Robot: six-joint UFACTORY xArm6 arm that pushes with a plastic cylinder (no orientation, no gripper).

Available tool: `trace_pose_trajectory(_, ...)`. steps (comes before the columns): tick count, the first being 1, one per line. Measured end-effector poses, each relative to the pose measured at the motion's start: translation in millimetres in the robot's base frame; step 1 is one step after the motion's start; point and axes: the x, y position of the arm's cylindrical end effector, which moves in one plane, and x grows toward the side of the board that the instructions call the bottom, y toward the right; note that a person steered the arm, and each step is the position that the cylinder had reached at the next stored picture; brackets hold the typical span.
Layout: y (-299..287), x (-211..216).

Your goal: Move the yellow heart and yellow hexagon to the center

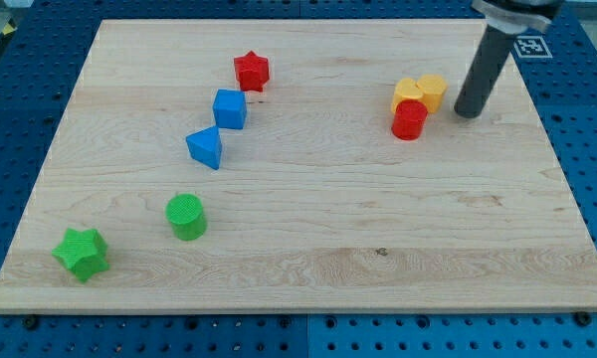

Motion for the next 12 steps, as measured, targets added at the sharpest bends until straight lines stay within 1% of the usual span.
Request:
trace_pose_trajectory(1,-7.6,-16.6)
trace_pose_trajectory(2,-37.7,-22.4)
trace_pose_trajectory(3,-53.6,-22.5)
trace_pose_trajectory(5,-16.8,10.1)
trace_pose_trajectory(6,-28.8,10.1)
trace_pose_trajectory(7,-51.0,7.1)
trace_pose_trajectory(8,-53.6,-17.0)
trace_pose_trajectory(9,-57.3,-31.1)
trace_pose_trajectory(10,-58.9,-31.2)
trace_pose_trajectory(12,-110.5,-31.2)
